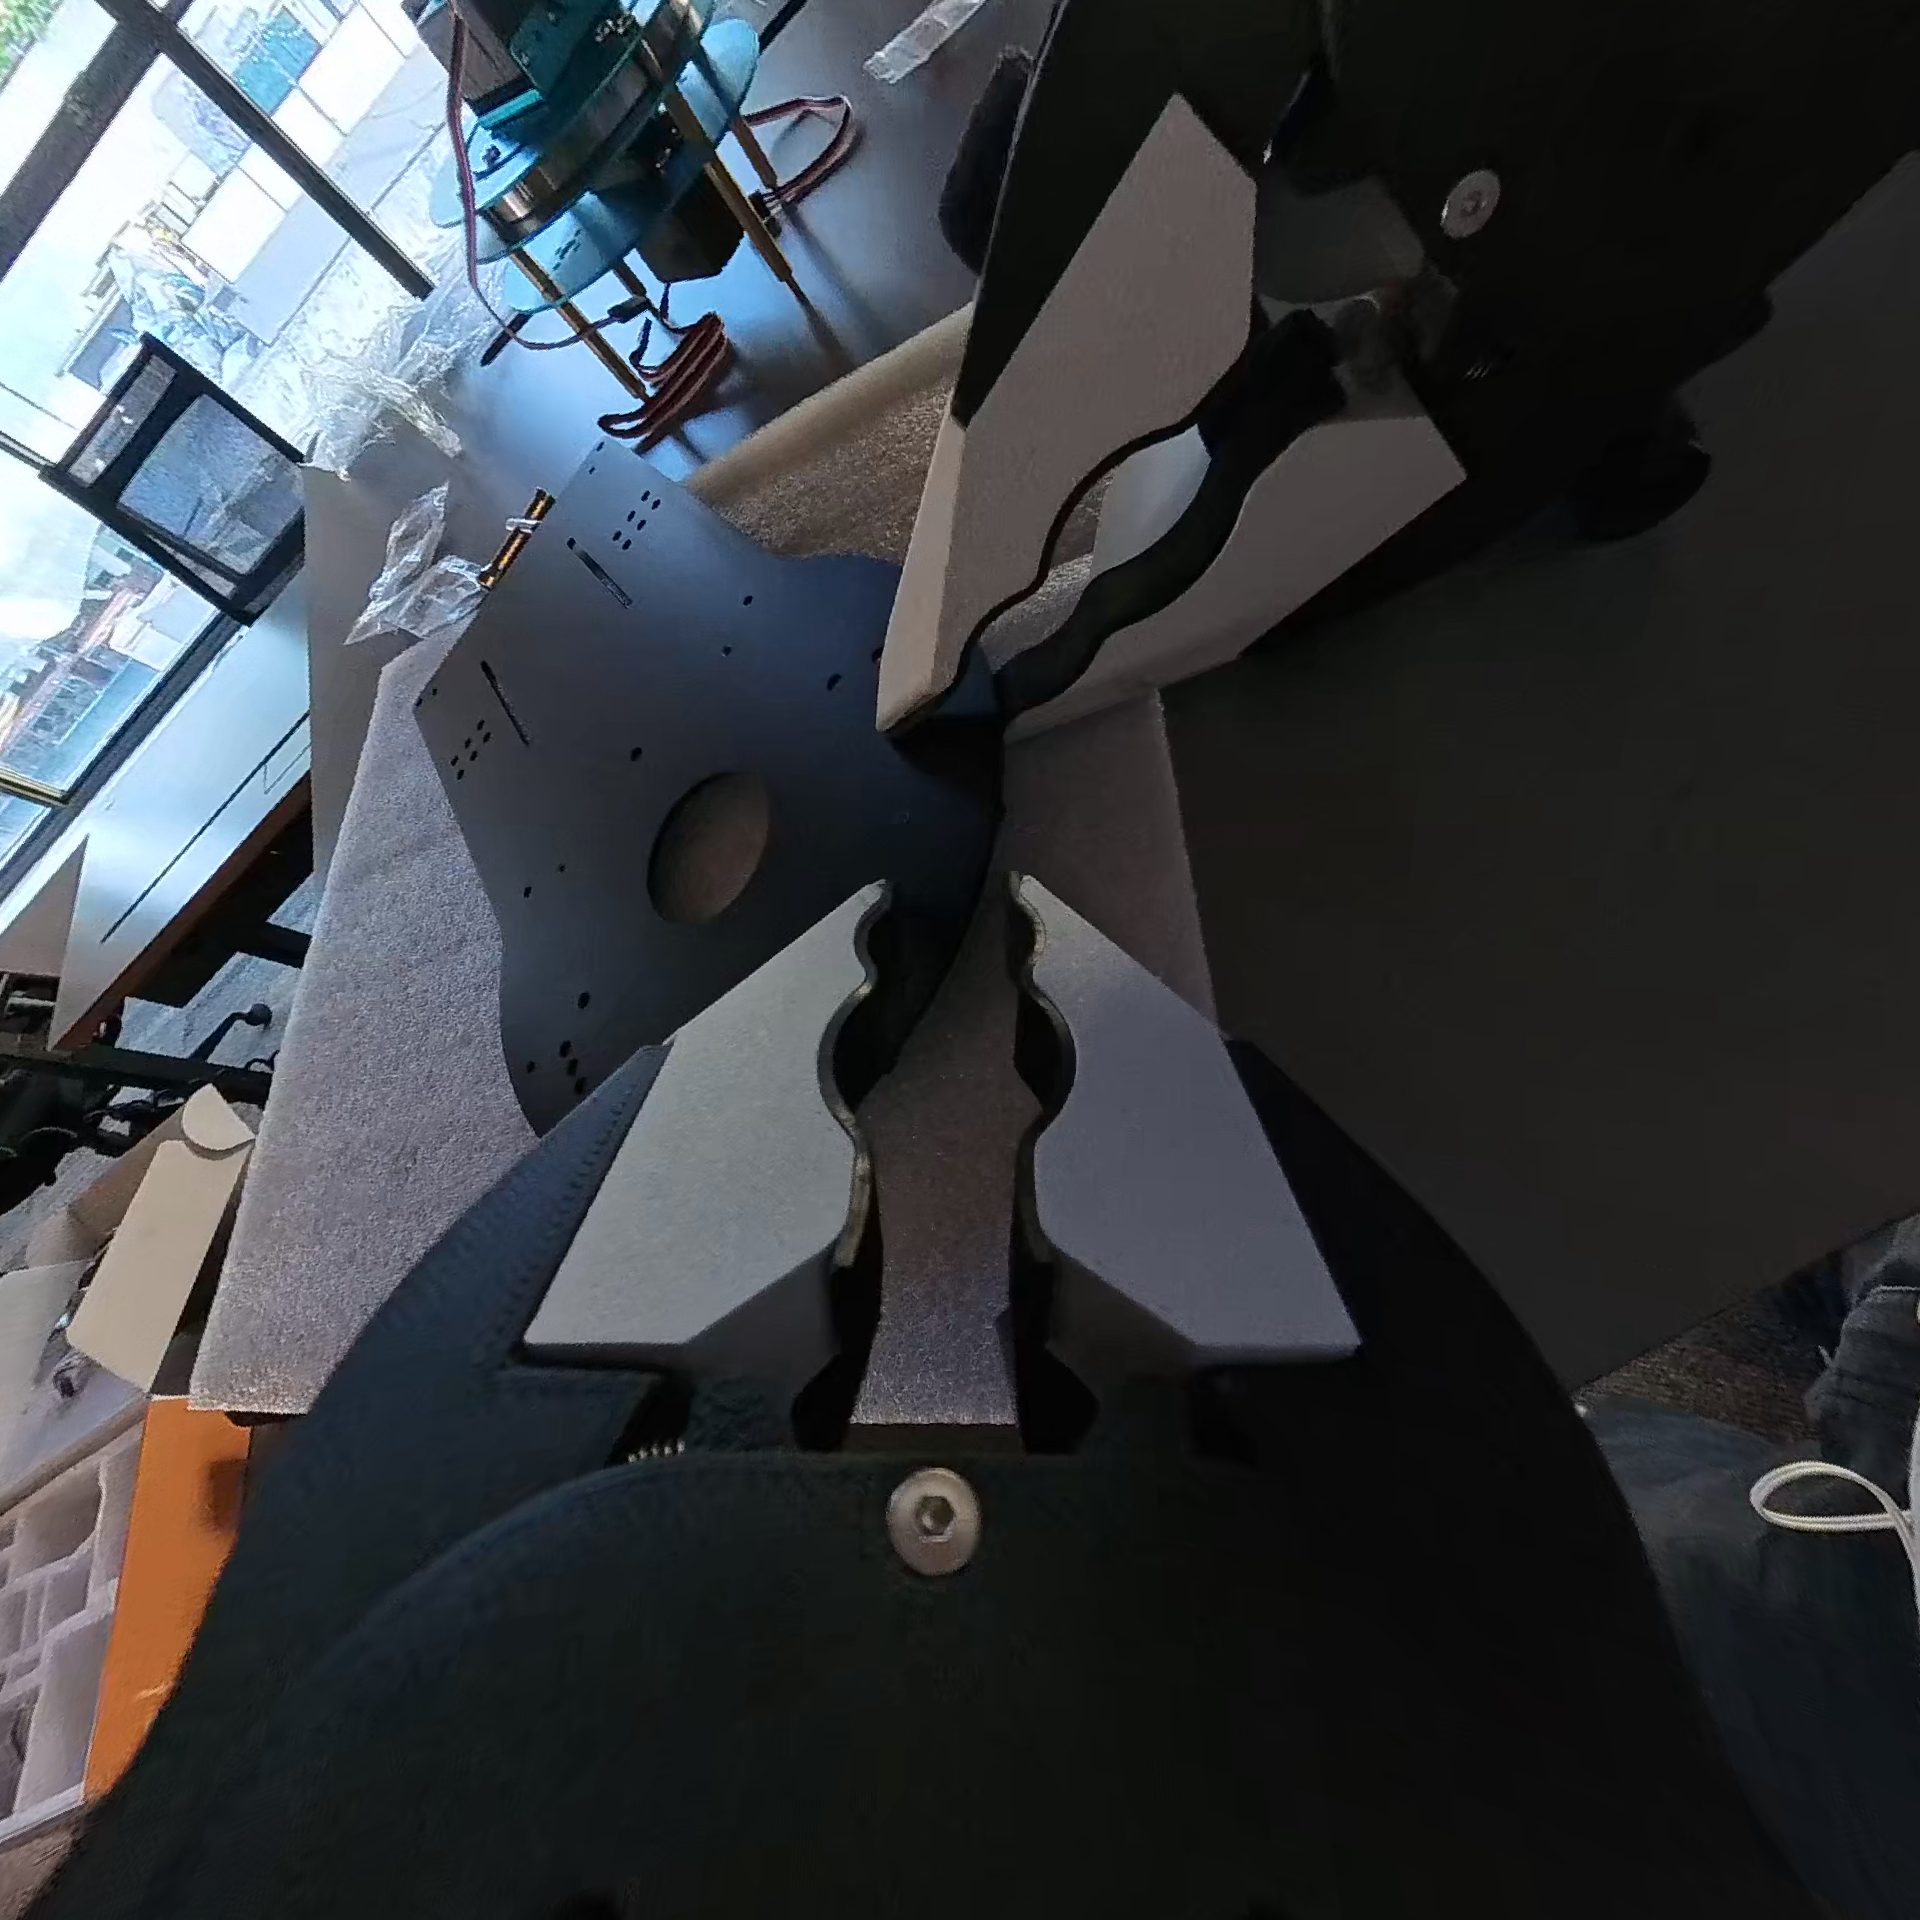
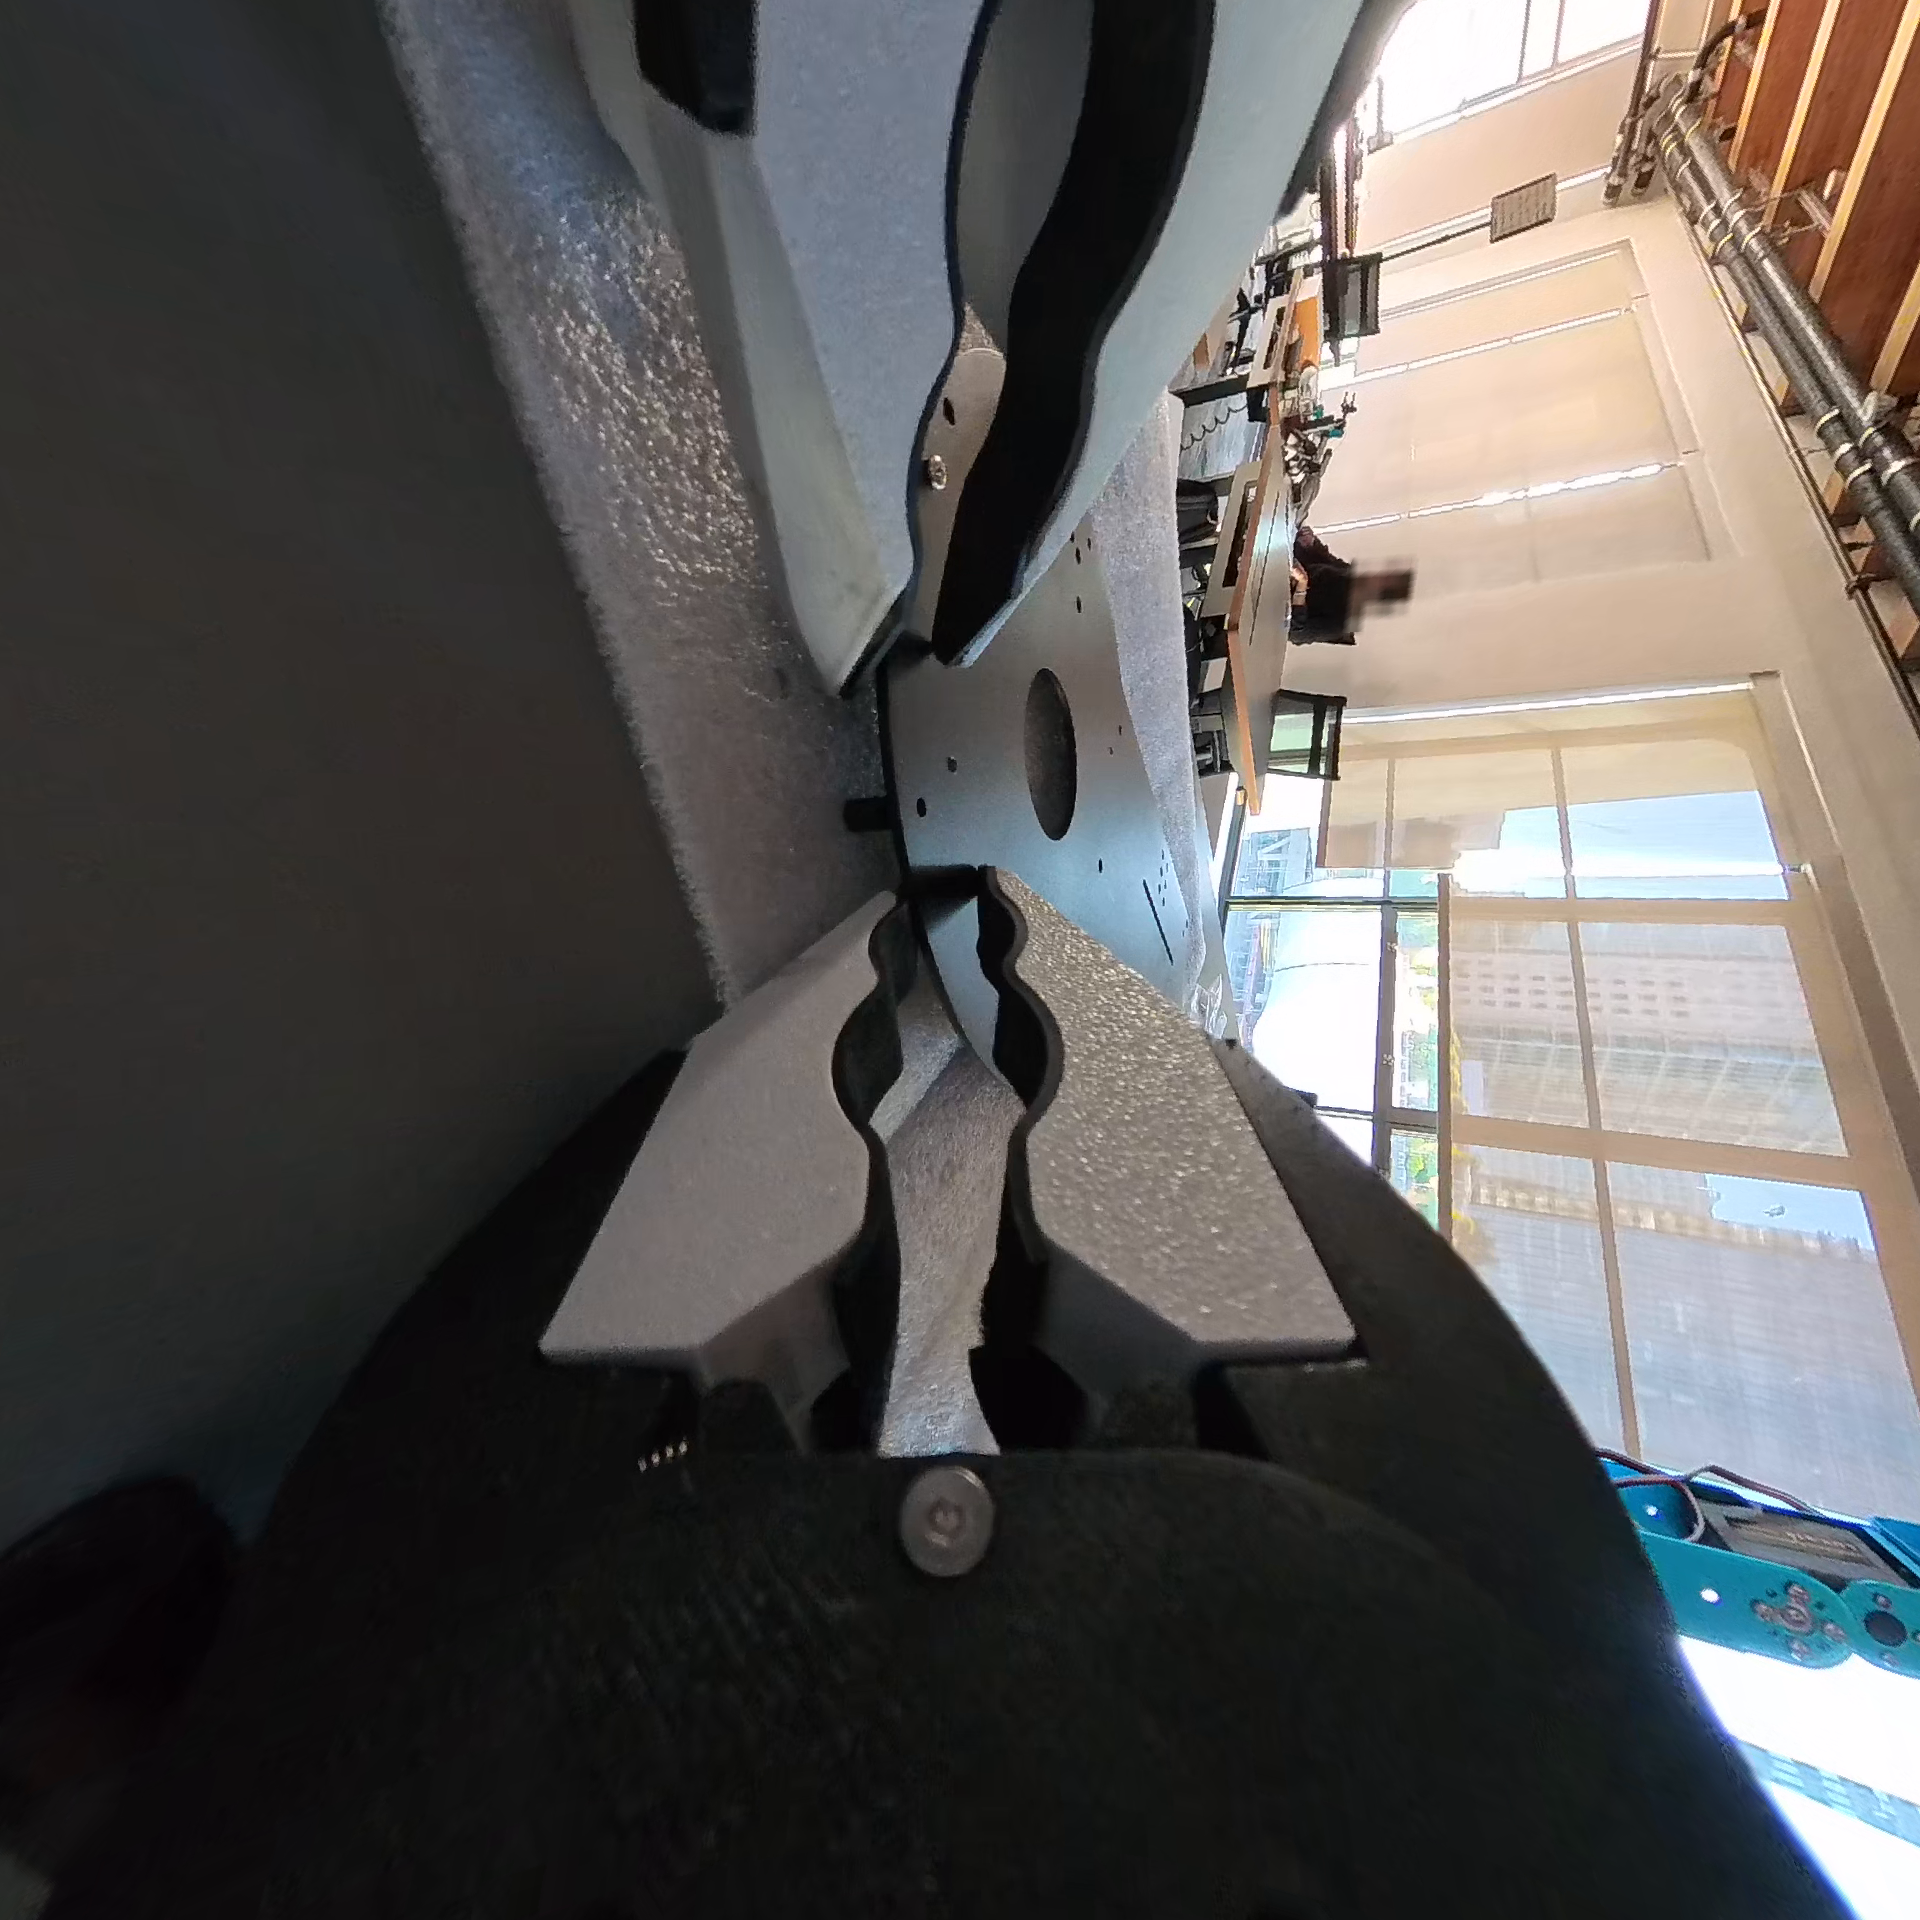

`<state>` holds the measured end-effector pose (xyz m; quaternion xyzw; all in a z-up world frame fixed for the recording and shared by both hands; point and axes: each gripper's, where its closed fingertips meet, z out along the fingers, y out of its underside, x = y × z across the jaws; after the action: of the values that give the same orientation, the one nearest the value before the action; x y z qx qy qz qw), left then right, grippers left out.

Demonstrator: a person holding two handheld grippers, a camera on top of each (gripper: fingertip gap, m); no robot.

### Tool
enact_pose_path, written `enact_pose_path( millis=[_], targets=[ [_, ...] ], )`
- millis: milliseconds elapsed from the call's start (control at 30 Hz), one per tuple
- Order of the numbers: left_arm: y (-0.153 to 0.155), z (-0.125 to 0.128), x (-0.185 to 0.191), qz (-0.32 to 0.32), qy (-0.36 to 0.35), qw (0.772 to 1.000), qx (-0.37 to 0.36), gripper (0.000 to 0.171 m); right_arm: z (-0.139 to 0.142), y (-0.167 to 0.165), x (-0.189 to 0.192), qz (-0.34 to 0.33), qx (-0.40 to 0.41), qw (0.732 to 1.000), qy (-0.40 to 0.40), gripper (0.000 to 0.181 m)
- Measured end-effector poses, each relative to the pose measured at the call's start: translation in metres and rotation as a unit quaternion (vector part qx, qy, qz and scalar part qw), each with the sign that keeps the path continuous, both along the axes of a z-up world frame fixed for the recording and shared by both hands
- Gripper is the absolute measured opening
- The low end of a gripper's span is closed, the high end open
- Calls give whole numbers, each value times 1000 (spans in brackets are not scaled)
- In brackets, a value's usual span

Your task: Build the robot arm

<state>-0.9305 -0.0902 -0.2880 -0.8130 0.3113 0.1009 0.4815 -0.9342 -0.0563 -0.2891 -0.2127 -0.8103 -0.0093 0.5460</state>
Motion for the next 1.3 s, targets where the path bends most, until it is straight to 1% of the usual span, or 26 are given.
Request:
enact_pose_path(
  millis=[200,367,533,900,1300],
  targets=[
    [0,-1,0,0,-2,1000,-6,16,-1,1,1,0,15,1000,-21,11],
    [2,0,0,6,-18,1000,-9,14,-1,4,3,-8,22,998,-50,12],
    [2,0,1,8,-22,1000,-8,13,-2,5,4,-10,13,997,-73,14],
    [3,2,1,15,0,1000,17,11,-2,6,6,-16,-8,994,-110,16],
    [3,-1,2,12,-3,1000,1,11,1,8,15,-24,-28,990,-137,20]
  ],
)
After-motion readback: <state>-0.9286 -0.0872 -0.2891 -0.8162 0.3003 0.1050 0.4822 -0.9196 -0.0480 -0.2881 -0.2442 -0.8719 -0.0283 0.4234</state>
